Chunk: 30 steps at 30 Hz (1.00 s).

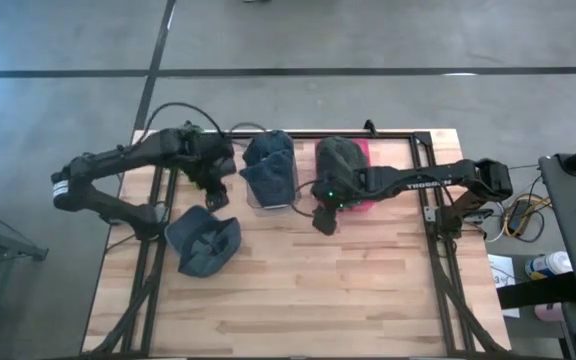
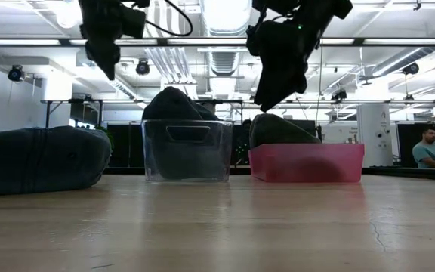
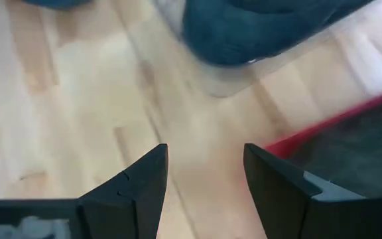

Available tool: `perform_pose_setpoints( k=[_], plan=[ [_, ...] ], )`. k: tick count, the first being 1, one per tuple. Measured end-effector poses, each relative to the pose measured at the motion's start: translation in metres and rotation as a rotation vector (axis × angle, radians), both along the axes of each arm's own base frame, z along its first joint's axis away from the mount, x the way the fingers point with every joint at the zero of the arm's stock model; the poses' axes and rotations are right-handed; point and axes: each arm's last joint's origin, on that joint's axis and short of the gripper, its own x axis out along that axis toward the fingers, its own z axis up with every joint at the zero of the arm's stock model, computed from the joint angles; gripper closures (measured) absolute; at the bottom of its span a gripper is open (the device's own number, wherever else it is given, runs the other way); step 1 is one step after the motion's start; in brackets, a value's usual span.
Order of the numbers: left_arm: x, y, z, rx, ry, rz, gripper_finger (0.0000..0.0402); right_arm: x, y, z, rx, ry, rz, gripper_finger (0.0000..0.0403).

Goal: Pick & Place hat
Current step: Put the blue cap into the transparent bin

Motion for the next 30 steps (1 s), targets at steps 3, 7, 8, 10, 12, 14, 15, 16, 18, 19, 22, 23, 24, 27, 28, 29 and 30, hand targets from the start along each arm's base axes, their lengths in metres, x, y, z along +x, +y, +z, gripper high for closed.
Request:
perform_pose_setpoints(
  k=[3,7,8,10,12,14,15,16,18,19,22,23,24,27,28,29,30],
  plan=[
    [0.003,-0.014,-0.014,-0.045,0.050,0.032,0.0245,0.000,0.008,0.000,0.010,0.003,0.011,0.0209],
    [0.002,-0.027,-0.048,-0.055,0.159,0.127,0.0245,0.001,0.020,0.001,0.020,-0.005,0.029,0.0209],
    [0.001,-0.031,-0.057,-0.054,0.192,0.162,0.0245,0.001,0.023,0.002,0.025,-0.006,0.032,0.0209],
    [0.000,-0.039,-0.073,-0.068,0.222,0.214,0.0245,0.001,0.028,0.002,0.036,-0.008,0.031,0.0209],
    [0.003,-0.049,-0.081,-0.084,0.211,0.224,0.0245,0.000,0.033,0.000,0.046,-0.002,0.030,0.0209],
    [0.008,-0.062,-0.083,-0.095,0.159,0.193,0.0245,-0.001,0.037,-0.002,0.052,0.004,0.031,0.0209],
    [0.013,-0.069,-0.083,-0.101,0.111,0.169,0.0245,-0.001,0.039,-0.003,0.054,0.007,0.032,0.0209],
    [0.017,-0.075,-0.083,-0.111,0.063,0.145,0.0245,-0.001,0.041,-0.004,0.055,0.009,0.037,0.0209],
    [0.023,-0.088,-0.084,-0.158,0.002,0.093,0.0245,-0.002,0.043,-0.005,0.059,0.010,0.038,0.0209],
    [0.025,-0.093,-0.085,-0.185,-0.010,0.071,0.0245,-0.002,0.044,-0.006,0.061,0.014,0.037,0.0209],
    [0.027,-0.108,-0.090,-0.226,0.001,0.063,0.0245,-0.003,0.045,-0.006,0.070,0.014,0.025,0.0209],
    [0.026,-0.111,-0.092,-0.228,0.011,0.068,0.0245,-0.003,0.045,-0.006,0.071,0.013,0.023,0.0209],
    [0.025,-0.114,-0.094,-0.229,0.020,0.066,0.0245,-0.003,0.045,-0.006,0.072,0.013,0.022,0.0209],
    [0.021,-0.119,-0.101,-0.205,0.067,0.076,0.0245,-0.003,0.046,-0.006,0.072,0.011,0.024,0.0209],
    [0.019,-0.119,-0.103,-0.194,0.083,0.081,0.0245,-0.002,0.046,-0.006,0.072,0.010,0.024,0.0209],
    [0.017,-0.118,-0.107,-0.176,0.096,0.088,0.0245,-0.003,0.046,-0.006,0.073,0.010,0.023,0.0209],
    [0.015,-0.117,-0.109,-0.162,0.108,0.094,0.0245,-0.003,0.046,-0.006,0.074,0.010,0.021,0.0209]
  ],
)
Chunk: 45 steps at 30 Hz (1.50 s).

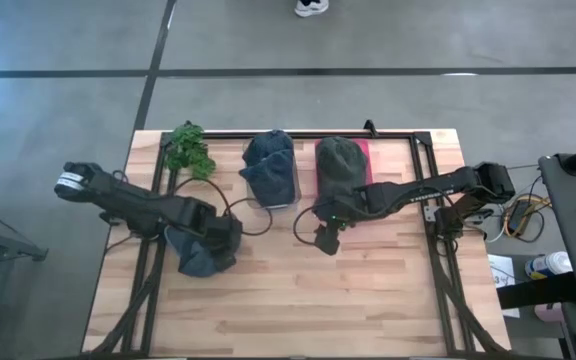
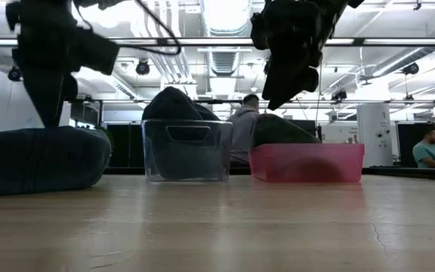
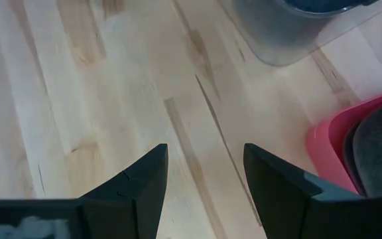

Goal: Pick & Place hat
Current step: Put the blue cap into the transparent bin

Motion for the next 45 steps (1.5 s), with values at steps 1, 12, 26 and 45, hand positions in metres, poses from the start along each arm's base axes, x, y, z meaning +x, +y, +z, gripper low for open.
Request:
perform_pose_setpoints(
  k=[1,12,26,45],
  plan=[
    [-0.002,0.001,-0.003,0.015,0.016,0.005,0.0245,0.000,0.000,0.000,0.003,0.000,-0.004,0.0209],
    [-0.028,0.010,-0.036,0.158,0.199,0.015,0.0245,-0.001,0.014,0.000,0.016,0.002,0.016,0.0209],
    [-0.061,0.022,-0.084,0.316,0.298,0.089,0.0245,-0.003,0.023,-0.001,0.068,0.012,-0.038,0.0209],
    [-0.036,0.015,-0.092,0.183,-0.011,0.125,0.0245,-0.009,0.052,-0.002,0.089,0.012,-0.034,0.0209]
  ],
)
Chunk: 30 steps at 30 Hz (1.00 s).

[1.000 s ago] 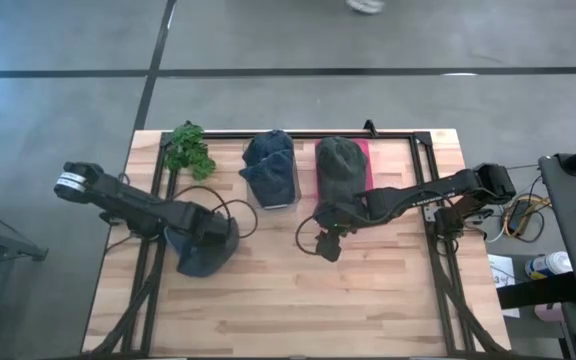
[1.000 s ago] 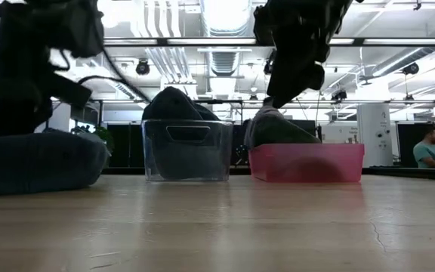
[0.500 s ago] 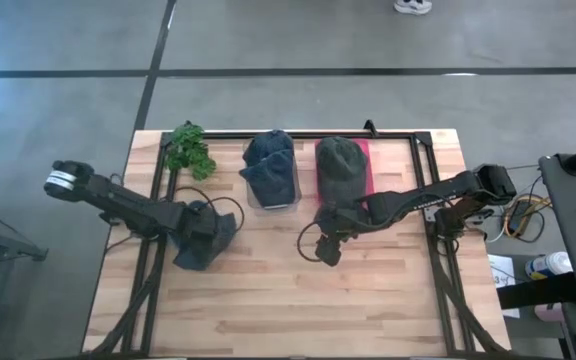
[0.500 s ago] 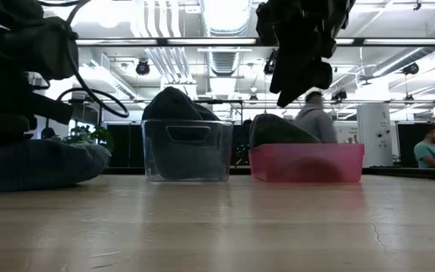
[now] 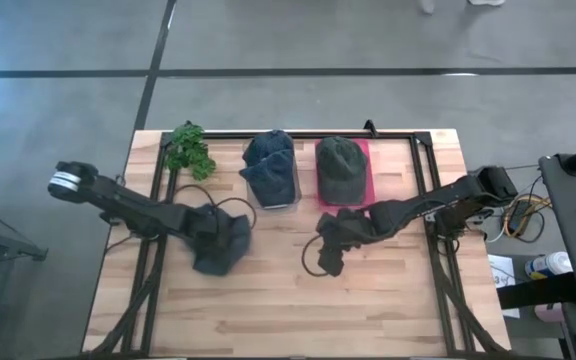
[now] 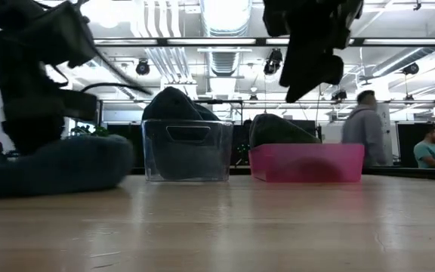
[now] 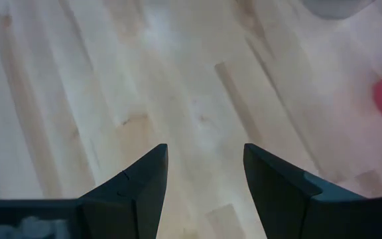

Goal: Pick & Place hat
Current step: Put the blue cap into the transparent bin

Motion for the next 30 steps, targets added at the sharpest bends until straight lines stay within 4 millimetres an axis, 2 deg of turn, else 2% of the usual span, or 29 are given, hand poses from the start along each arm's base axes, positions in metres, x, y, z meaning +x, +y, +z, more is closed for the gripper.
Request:
perform_pose_setpoints(
  k=[10,16,21,30],
  plan=[
    [0.034,-0.009,0.012,-0.130,-0.365,-0.021,0.0245,-0.019,0.033,-0.004,-0.014,0.078,-0.004,0.0209],
    [0.057,-0.019,0.019,-0.304,-0.574,-0.079,0.0245,-0.025,0.048,-0.004,-0.030,0.068,-0.033,0.0209],
    [0.074,-0.024,0.037,-0.414,-0.718,-0.060,0.0245,-0.028,0.053,-0.005,-0.067,0.043,-0.066,0.0209],
    [0.093,-0.028,0.074,-0.401,-0.856,-0.130,0.0245,-0.029,0.051,-0.009,-0.083,0.046,-0.075,0.0209]
  ],
)
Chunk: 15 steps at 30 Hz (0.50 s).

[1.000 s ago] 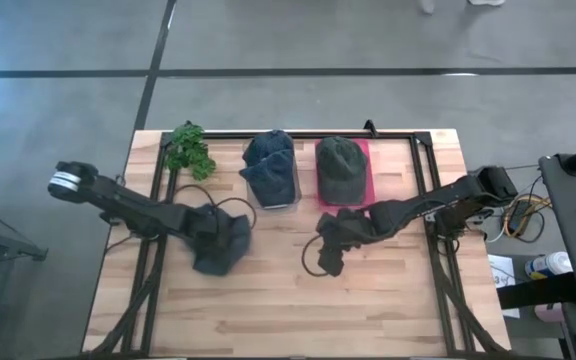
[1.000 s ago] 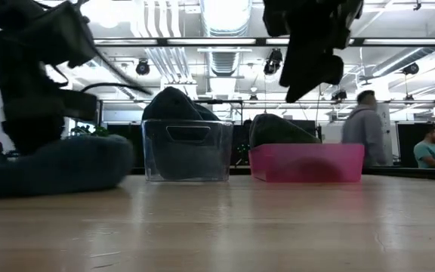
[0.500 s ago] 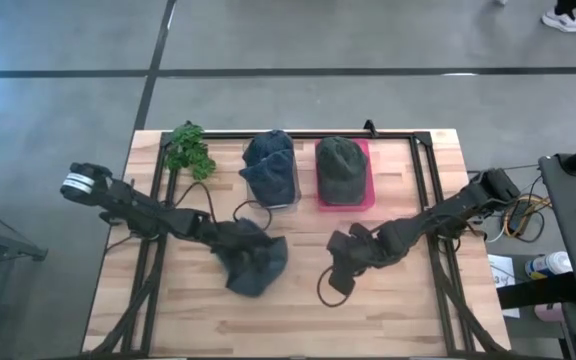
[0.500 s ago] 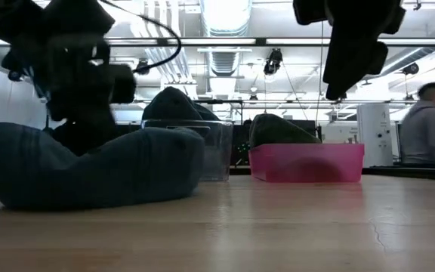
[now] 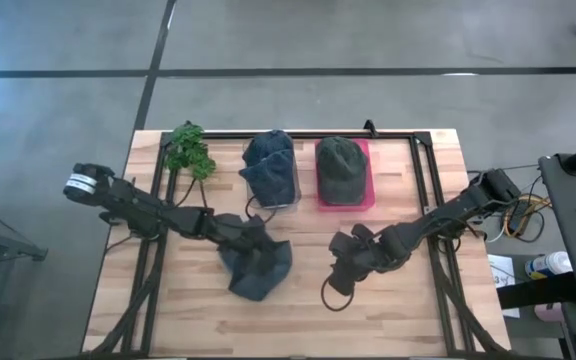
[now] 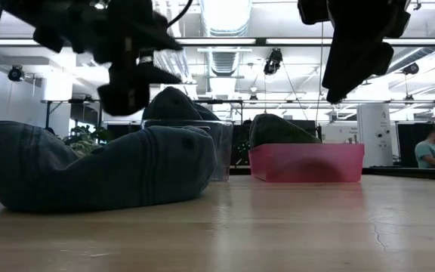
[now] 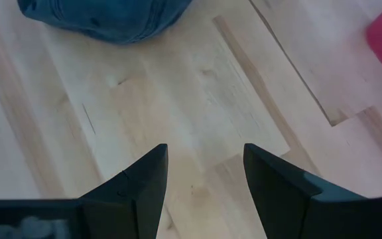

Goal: Pick & Place hat
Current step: Put the blue cap into the transparent bin

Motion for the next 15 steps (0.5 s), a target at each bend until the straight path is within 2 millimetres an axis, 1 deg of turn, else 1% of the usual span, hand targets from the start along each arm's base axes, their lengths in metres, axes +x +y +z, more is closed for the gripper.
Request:
perform_pose_setpoints(
  k=[3,5,9,13,14,15],
  plan=[
    [0.003,-0.005,0.004,0.005,0.006,-0.090,0.0245,0.000,0.000,0.000,0.005,-0.002,-0.008,0.0209],
    [0.004,-0.010,-0.003,0.041,0.054,-0.146,0.0245,0.000,0.000,0.000,0.012,-0.003,-0.018,0.0209],
    [0.006,-0.017,-0.032,0.132,0.180,-0.210,0.0245,0.002,0.000,0.000,0.030,-0.023,-0.037,0.0209],
    [0.007,-0.015,-0.069,0.183,0.373,-0.204,0.0245,0.004,0.001,-0.005,0.066,-0.066,-0.076,0.0209],
    [0.007,-0.014,-0.075,0.179,0.404,-0.195,0.0246,0.004,0.001,-0.007,0.075,-0.074,-0.089,0.0209],
    [0.008,-0.013,-0.076,0.179,0.438,-0.177,0.0246,0.003,0.001,-0.009,0.082,-0.081,-0.106,0.0209]
  ],
)
